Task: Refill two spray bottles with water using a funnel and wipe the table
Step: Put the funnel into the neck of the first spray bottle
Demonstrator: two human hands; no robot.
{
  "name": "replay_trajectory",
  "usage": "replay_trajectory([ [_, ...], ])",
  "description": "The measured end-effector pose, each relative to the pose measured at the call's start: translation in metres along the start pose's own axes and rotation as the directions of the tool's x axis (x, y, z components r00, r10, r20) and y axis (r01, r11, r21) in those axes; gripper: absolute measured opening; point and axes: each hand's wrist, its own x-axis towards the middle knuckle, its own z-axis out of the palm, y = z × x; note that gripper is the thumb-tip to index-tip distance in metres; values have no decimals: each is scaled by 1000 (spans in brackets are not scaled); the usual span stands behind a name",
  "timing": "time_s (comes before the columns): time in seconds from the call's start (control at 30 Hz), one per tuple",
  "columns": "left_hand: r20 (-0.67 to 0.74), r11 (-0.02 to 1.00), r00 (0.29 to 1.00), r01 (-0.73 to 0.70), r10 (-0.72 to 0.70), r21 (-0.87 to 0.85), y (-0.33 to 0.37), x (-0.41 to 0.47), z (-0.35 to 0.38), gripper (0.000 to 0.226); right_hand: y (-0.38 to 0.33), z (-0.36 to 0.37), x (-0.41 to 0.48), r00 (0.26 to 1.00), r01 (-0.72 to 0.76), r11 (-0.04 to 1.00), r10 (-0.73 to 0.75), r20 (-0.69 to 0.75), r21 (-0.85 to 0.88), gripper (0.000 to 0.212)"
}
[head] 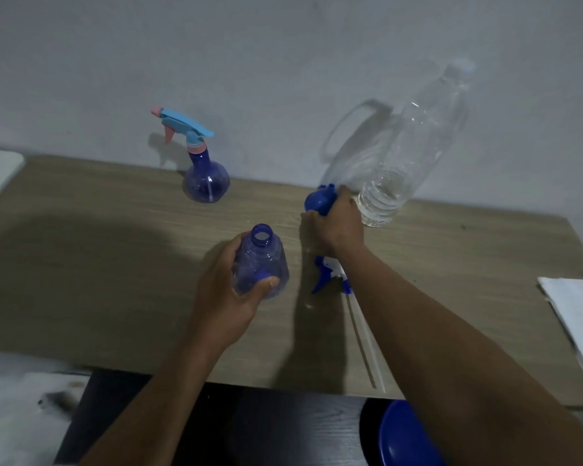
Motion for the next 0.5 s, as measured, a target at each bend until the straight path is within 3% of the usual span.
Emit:
replay_trajectory([
  [0.13,-23,1000,1000,2,-2,-3,-1,-4,0,74,-2,6,10,999,35,987,-37,-9,-154,65],
  [0.37,-23,997,1000,1,-3,-81,0,-5,0,73,-12,-8,19,990,98,981,-79,116,-169,68],
  [0.5,-6,989,1000,12,-13,-148,6,-7,0,71,-17,-25,7,996,78,997,-78,36,-3,68],
])
